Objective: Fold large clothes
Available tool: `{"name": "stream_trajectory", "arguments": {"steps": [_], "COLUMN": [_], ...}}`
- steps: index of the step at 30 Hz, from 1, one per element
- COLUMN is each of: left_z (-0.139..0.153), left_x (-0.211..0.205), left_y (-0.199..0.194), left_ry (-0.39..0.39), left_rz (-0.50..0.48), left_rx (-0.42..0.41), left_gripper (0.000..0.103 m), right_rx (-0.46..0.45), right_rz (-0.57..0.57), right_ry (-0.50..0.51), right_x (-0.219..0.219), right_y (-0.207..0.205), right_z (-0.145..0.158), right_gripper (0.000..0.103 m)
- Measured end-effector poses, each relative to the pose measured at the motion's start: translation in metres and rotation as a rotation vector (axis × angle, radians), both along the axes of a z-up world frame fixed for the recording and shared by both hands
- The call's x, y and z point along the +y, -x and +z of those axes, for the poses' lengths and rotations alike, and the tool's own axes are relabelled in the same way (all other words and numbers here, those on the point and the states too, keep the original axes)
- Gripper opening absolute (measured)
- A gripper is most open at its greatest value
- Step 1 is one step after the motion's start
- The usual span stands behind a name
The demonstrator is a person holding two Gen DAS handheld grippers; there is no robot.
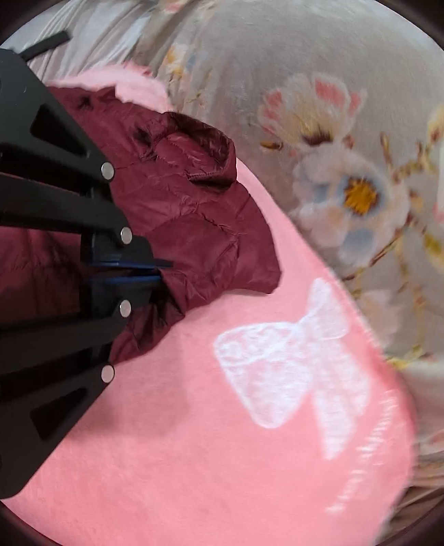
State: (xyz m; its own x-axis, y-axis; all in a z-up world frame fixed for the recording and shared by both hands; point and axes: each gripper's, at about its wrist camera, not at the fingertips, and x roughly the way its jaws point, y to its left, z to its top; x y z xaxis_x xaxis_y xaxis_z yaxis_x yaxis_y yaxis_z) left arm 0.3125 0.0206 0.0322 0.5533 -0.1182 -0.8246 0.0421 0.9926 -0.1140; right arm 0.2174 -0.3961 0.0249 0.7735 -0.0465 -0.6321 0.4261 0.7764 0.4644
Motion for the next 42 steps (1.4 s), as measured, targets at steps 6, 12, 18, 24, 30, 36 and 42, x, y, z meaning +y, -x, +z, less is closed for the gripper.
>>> {"name": "stream_trajectory", "arguments": {"steps": [6,12,18,24,30,36,42], "left_z": [-0.028,-0.022,-0.009,0.009,0.024,0.021,0.012], "left_x": [-0.012,-0.016,-0.009,0.008,0.03,0.048,0.089], "left_y": [0.004,0.005,-0.001,0.02,0.039,0.043,0.052], "left_ry": [-0.125,-0.19,-0.194,-0.175,-0.179,-0.134,-0.074], "left_rz": [-0.022,-0.009,0.001,0.014,0.043,0.072,0.145], "left_rx": [-0.025,-0.063,-0.057,-0.09,-0.137,-0.12,-0.088], "left_gripper": [0.0,0.0,0.004,0.038,0.047,0.047,0.053], "right_rx": [0.198,0.235,0.072,0.139,0.204,0.196,0.201], "right_rz": [0.022,-0.015,0.238,0.431,0.447,0.437,0.43], "right_ry": [0.2,0.391,0.382,0.373,0.41,0.451,0.48], "right_x": [0.013,0.049,0.139,0.214,0.233,0.239,0.244], "right_y": [-0.017,-0.019,-0.023,-0.047,-0.045,-0.042,-0.044], "right_z": [-0.033,-0.003,0.044,0.006,-0.032,-0.035,-0.033], "right_gripper": [0.001,0.005,0.023,0.027,0.027,0.027,0.028]}}
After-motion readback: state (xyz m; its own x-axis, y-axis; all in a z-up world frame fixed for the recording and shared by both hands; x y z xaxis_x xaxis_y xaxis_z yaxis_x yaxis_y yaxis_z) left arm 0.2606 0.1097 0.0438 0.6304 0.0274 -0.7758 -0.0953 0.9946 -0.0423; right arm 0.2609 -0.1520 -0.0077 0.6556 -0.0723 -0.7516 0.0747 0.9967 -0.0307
